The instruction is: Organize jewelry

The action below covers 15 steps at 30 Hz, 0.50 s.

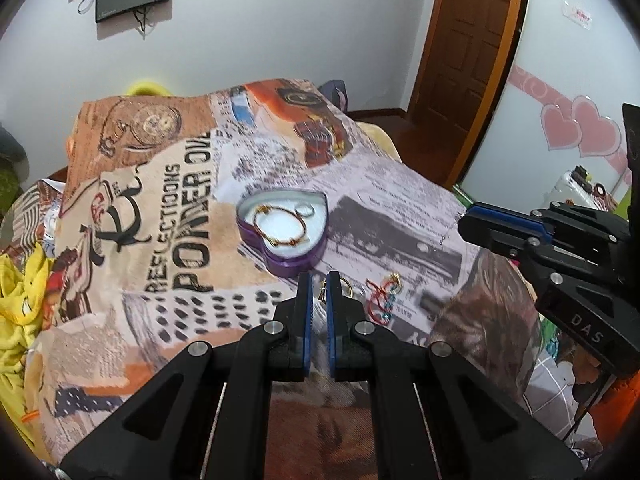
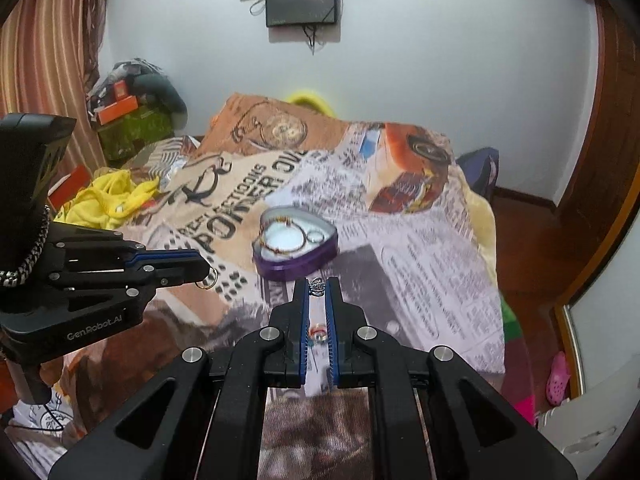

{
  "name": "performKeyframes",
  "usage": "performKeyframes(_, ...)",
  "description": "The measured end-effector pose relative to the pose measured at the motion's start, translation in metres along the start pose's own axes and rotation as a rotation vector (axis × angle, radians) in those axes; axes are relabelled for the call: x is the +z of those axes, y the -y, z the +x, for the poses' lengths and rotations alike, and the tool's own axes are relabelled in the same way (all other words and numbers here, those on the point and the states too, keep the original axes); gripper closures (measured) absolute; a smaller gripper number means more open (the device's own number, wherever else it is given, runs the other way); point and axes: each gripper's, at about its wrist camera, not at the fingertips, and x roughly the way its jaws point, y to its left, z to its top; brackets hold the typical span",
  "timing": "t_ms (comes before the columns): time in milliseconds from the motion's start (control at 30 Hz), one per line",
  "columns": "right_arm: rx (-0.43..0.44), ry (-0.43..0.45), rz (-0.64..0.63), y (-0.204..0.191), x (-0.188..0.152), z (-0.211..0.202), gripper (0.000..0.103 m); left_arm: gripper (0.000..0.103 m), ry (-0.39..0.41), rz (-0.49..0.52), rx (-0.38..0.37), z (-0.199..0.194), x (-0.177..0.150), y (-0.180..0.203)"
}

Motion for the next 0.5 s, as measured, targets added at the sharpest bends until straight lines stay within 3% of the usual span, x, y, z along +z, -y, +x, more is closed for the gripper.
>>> performKeyframes(500, 0.028, 0.080, -0.017, -0.009, 0.038, 0.011, 0.096, 0.098, 0.073, -0.031, 0.040, 0.005, 0.039, -0.031)
